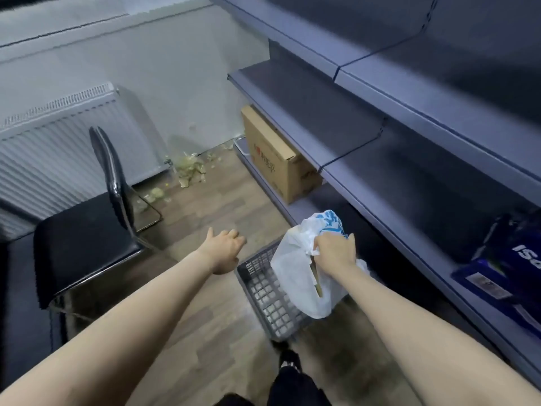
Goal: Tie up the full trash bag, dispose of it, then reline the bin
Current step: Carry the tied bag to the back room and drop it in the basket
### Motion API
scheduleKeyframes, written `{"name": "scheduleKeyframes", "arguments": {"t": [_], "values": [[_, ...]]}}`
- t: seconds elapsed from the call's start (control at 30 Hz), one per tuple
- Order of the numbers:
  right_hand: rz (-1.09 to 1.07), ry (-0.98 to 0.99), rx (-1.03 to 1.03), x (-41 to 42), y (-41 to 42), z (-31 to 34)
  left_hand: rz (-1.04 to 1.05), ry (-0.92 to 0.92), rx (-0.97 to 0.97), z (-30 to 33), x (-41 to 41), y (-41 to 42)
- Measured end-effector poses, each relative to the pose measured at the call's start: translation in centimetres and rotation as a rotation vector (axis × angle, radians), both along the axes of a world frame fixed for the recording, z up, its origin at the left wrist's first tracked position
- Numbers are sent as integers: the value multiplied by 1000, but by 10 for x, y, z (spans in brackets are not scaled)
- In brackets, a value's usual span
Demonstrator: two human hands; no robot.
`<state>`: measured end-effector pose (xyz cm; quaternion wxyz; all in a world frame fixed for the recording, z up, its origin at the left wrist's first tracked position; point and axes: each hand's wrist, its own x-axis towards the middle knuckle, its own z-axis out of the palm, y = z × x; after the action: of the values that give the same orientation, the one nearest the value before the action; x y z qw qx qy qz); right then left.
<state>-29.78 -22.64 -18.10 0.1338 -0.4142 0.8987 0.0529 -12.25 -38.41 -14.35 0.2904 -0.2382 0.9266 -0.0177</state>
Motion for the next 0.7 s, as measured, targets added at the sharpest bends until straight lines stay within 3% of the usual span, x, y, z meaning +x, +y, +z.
{"name": "scheduleKeyframes", "arguments": {"t": [0.33, 0.7], "values": [[-241, -95, 48, -43, -55, -89, -180, -91, 155, -110, -91, -100], [-518, -205, 74, -60, -92, -278, -379, -96, 296, -300, -167, -156]]}}
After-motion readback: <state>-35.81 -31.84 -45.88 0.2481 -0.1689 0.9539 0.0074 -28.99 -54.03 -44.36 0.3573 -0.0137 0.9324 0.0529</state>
